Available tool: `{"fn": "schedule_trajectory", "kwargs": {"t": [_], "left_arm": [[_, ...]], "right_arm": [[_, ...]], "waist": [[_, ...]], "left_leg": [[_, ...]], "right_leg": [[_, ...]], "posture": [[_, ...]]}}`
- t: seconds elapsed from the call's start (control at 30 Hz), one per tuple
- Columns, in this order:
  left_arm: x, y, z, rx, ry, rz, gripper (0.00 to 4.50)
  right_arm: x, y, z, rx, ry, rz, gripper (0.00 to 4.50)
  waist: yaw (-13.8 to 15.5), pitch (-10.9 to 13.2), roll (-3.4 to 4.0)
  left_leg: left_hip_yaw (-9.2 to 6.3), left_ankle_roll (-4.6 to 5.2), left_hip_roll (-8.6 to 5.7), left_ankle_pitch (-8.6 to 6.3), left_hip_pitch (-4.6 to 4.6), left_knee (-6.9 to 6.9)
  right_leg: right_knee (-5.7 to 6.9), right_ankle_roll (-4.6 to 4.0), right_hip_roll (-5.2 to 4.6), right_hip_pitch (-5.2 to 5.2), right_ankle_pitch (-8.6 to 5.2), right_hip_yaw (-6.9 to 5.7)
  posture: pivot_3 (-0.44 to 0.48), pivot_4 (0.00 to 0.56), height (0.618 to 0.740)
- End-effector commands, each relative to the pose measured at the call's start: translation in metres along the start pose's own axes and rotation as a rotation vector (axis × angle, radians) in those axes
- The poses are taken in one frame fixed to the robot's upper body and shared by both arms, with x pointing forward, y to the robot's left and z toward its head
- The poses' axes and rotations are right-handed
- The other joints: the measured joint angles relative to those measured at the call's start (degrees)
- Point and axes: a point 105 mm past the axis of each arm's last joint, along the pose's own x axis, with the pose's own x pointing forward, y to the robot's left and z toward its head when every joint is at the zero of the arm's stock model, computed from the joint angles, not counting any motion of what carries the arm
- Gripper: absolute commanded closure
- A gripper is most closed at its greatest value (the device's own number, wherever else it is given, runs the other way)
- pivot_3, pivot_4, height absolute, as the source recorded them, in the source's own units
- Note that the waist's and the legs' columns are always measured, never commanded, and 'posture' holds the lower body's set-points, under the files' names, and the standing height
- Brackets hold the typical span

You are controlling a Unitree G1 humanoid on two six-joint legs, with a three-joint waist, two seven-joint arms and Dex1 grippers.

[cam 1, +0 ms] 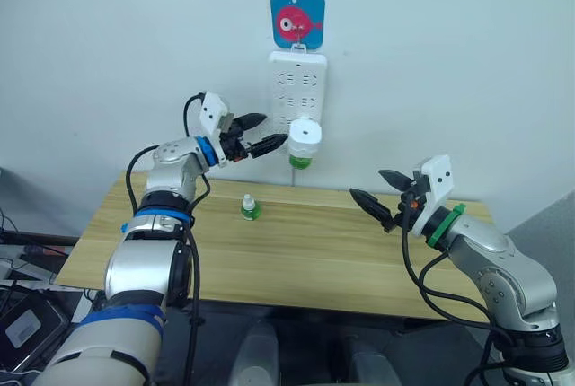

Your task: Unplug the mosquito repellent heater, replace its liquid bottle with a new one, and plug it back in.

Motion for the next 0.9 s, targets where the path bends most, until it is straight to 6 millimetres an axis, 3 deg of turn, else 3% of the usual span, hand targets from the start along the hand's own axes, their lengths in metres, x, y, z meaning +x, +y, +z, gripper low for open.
{"fn": "schedule_trajectory", "kwargs": {"t": [0.03,0.13,0.23,0.53,0.9], "left_arm": [[0.007,-0.003,0.014,0.046,-0.006,-0.047,0.00],[0.009,-0.009,0.013,0.041,0.006,-0.103,0.00],[0.012,-0.016,0.016,0.034,-0.003,-0.155,0.60],[0.019,-0.022,0.026,-0.008,-0.057,-0.192,3.21],[0.029,-0.030,0.028,-0.052,-0.081,-0.200,3.23]], "right_arm": [[0.000,-0.001,0.015,-0.031,-0.055,0.006,0.01],[0.000,0.000,0.015,-0.031,-0.056,0.009,0.01],[0.001,0.001,0.016,-0.030,-0.057,0.012,0.00],[0.004,0.010,0.018,-0.019,-0.059,0.040,0.00],[0.005,0.017,0.028,-0.024,-0.058,0.000,0.00]], "waist": [[0.01,0.00,0.00],[0.06,0.00,0.00],[0.26,0.00,0.01],[1.20,0.02,0.02],[1.50,1.03,0.50]], "left_leg": [[-0.09,0.00,0.00,0.00,-0.04,0.00],[-0.34,0.00,0.01,0.00,-0.09,0.00],[-0.47,0.00,0.01,0.00,-0.15,0.00],[-0.51,0.00,0.01,0.00,-0.17,0.01],[-0.70,0.00,0.00,0.00,-0.35,0.17]], "right_leg": [[0.00,-0.01,0.00,0.00,0.00,-0.10],[0.03,-0.09,0.00,0.02,-0.04,-0.39],[0.04,-0.13,0.00,0.03,-0.05,-0.51],[0.03,-0.14,0.00,0.03,-0.06,-0.56],[0.03,-0.16,0.00,0.01,-0.08,-0.69]], "posture": [[0.374,0.146,0.740],[0.374,0.146,0.740],[0.375,0.147,0.740],[0.371,0.160,0.740],[0.353,0.235,0.740]]}}
